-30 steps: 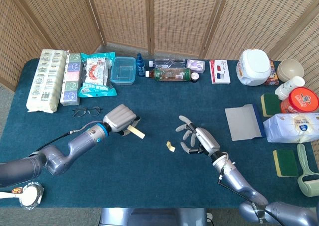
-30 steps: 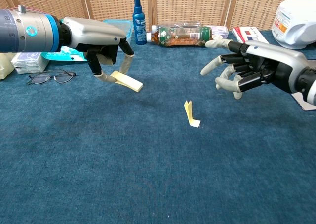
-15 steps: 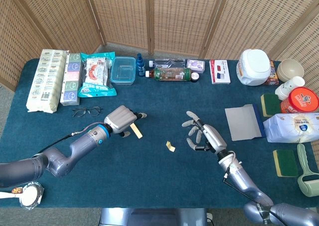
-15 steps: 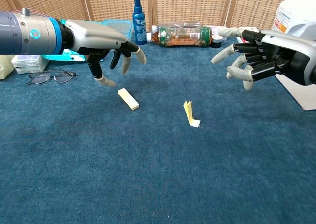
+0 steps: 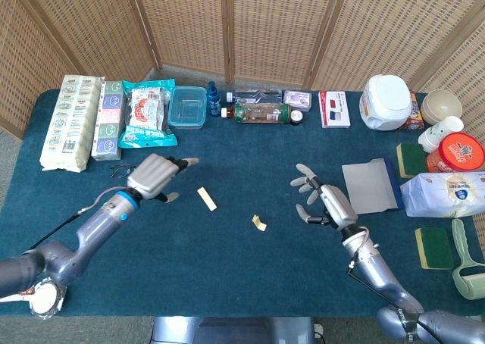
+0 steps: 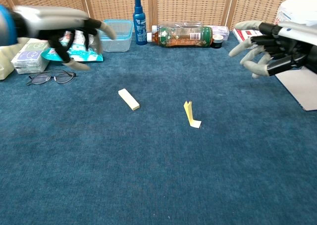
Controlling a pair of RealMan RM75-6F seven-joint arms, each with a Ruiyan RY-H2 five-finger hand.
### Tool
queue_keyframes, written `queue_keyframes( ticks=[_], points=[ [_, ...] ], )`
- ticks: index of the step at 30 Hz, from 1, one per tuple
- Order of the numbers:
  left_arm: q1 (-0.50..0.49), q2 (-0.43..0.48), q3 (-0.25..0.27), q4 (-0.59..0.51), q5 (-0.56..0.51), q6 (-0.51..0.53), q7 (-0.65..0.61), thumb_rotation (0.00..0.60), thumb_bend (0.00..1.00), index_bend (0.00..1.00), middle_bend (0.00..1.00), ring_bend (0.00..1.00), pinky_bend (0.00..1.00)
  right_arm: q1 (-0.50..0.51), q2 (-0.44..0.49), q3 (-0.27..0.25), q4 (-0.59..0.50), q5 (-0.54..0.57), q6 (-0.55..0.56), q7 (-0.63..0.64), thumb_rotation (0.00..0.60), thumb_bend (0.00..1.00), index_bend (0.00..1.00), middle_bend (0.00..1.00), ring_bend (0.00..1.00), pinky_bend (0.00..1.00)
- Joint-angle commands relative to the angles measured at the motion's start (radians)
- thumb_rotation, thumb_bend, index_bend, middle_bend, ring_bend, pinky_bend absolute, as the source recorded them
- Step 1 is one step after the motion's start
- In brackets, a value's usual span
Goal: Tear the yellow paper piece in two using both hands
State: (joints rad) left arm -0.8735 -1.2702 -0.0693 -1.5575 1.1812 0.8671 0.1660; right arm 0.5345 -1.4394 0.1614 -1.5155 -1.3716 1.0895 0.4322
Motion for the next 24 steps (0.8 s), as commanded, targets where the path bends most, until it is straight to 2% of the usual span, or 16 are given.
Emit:
queue_keyframes(
  ticks=[1, 8, 9, 10, 19, 24],
  points=[
    [0.084, 0.060, 0.032, -0.055, 0.000, 0.096, -0.005, 0.600, 0.23, 0.14, 0.34, 0.35, 0.52, -0.024, 0.010, 0.002, -0.005, 0.026, 0.047, -0.123, 0.600, 0.46, 0.10, 0.30, 0.24, 0.34],
    [0.271, 0.122, 0.101, -0.159, 0.058, 0.345, 0.026, 0.600, 0.23, 0.14, 0.34, 0.35, 0.51, -0.089, 0.012, -0.025, -0.012, 0.033, 0.157, -0.304, 0.600, 0.46, 0.17, 0.28, 0.19, 0.26],
    [0.362, 0.153, 0.138, -0.206, 0.071, 0.450, 0.010, 0.600, 0.23, 0.14, 0.34, 0.35, 0.51, -0.127, 0.027, -0.049, -0.018, 0.019, 0.216, -0.384, 0.600, 0.46, 0.18, 0.28, 0.19, 0.25],
    [0.395, 0.160, 0.153, -0.219, 0.095, 0.490, 0.004, 0.600, 0.23, 0.14, 0.34, 0.35, 0.51, -0.142, 0.033, -0.056, -0.032, 0.014, 0.239, -0.411, 0.600, 0.46, 0.18, 0.28, 0.19, 0.25],
    [0.559, 0.152, 0.203, -0.211, 0.184, 0.662, -0.024, 0.600, 0.23, 0.16, 0.34, 0.34, 0.50, -0.219, 0.083, -0.089, -0.106, -0.013, 0.336, -0.515, 0.600, 0.46, 0.25, 0.28, 0.18, 0.24],
    [0.697, 0.148, 0.236, -0.211, 0.213, 0.795, -0.039, 0.600, 0.23, 0.16, 0.34, 0.34, 0.49, -0.292, 0.137, -0.127, -0.181, -0.036, 0.414, -0.595, 0.600, 0.46, 0.25, 0.28, 0.18, 0.24]
  ],
)
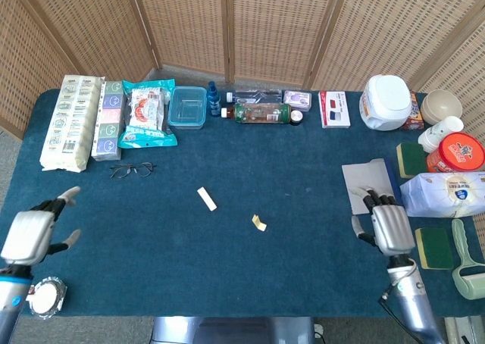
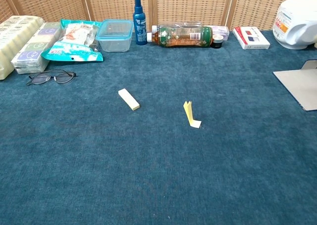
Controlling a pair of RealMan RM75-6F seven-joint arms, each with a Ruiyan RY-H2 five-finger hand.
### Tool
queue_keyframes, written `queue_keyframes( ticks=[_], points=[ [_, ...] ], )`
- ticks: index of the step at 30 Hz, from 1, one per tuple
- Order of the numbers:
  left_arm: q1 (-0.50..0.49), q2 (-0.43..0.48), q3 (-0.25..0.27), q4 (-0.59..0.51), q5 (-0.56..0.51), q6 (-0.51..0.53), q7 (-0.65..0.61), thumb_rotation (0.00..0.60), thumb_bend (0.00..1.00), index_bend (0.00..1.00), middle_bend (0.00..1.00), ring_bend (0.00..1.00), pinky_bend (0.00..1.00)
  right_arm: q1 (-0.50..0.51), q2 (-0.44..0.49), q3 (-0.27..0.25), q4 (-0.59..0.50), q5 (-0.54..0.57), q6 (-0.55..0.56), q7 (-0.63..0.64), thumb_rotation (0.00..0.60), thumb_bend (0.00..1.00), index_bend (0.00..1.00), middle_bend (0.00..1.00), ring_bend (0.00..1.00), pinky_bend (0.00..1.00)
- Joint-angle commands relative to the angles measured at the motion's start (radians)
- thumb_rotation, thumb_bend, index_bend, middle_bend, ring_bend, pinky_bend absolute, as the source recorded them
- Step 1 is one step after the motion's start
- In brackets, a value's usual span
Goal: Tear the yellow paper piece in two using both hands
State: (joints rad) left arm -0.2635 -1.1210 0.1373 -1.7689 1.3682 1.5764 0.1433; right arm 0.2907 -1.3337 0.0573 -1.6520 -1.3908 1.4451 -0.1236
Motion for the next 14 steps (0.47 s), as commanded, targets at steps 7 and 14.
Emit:
queue_keyframes(
  ticks=[7, 14],
  points=[
    [0.166, -0.004, 0.031, 0.027, 0.062, 0.122, -0.053, 0.600, 0.23, 0.16, 0.34, 0.34, 0.48, -0.110, 0.057, -0.042, -0.094, -0.041, 0.114, -0.066, 0.600, 0.46, 0.26, 0.28, 0.18, 0.24],
    [0.175, -0.012, 0.008, 0.034, 0.082, 0.096, -0.065, 0.600, 0.23, 0.16, 0.34, 0.34, 0.48, -0.131, 0.068, -0.042, -0.107, -0.048, 0.115, -0.060, 0.600, 0.46, 0.26, 0.28, 0.18, 0.24]
  ],
)
